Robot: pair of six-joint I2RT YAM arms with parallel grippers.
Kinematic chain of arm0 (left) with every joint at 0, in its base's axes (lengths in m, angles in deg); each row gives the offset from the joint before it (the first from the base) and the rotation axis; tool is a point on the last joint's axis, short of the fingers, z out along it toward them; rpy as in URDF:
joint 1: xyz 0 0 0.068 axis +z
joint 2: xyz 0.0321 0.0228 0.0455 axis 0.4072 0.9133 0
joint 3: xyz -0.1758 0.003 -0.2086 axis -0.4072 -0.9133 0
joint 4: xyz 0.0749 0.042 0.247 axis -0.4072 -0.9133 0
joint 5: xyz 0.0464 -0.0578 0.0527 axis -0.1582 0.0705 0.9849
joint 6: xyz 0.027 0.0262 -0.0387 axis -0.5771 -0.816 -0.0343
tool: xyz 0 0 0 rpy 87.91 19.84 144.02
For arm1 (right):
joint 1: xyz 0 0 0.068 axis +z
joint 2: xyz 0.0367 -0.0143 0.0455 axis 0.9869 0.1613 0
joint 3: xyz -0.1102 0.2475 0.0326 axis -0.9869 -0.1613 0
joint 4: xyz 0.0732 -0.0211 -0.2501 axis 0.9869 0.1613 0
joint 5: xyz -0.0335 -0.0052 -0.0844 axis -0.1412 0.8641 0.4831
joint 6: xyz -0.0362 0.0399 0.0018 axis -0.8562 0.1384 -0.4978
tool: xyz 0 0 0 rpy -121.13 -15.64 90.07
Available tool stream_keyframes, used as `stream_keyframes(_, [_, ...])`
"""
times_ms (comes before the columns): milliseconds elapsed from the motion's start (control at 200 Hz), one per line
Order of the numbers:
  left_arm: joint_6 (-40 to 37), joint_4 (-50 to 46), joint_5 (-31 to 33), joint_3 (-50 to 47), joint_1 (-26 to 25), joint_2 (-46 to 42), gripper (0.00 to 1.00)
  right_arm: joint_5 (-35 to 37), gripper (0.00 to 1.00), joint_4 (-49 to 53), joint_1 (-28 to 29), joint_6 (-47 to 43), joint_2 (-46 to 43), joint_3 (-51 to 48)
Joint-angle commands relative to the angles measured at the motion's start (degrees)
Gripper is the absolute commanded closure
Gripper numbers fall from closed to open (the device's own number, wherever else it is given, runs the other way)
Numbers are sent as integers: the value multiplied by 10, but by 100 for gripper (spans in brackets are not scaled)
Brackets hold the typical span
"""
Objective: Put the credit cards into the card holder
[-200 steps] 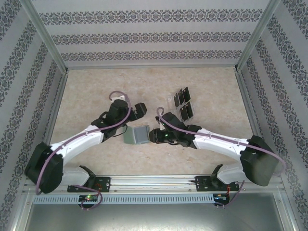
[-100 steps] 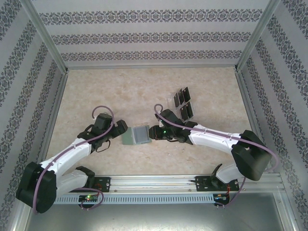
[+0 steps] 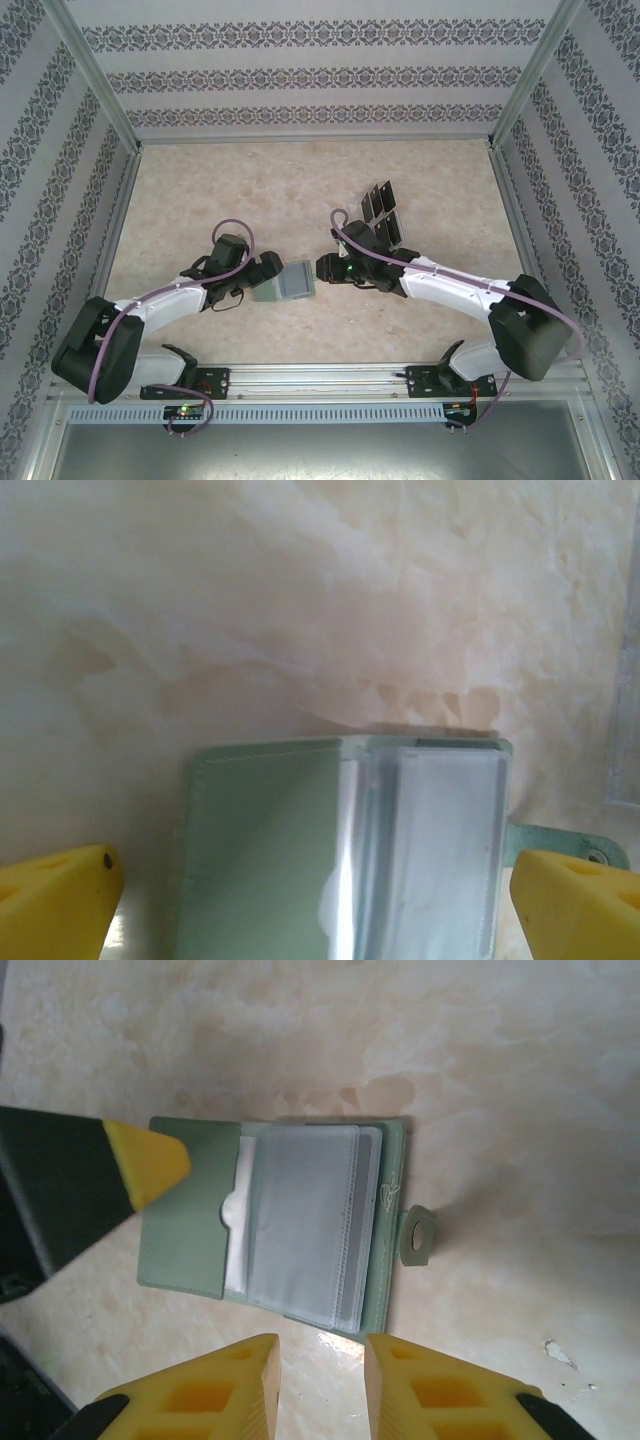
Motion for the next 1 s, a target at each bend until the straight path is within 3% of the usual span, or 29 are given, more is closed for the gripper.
stream_keyframes(0, [16, 52, -5, 32, -29, -4, 0, 3, 71, 6, -12, -16, -17, -15])
stream_keyframes(215, [29, 63, 16, 75, -81, 6, 0, -1, 71, -5, -19, -22, -22, -28])
stream_keyframes(690, [50, 142, 39, 128, -154, 173, 0, -18, 80, -91, -18, -1, -53, -97])
stream_keyframes(994, [74, 171, 70, 109, -171, 197, 0, 20, 90, -206, 34, 8, -32, -145])
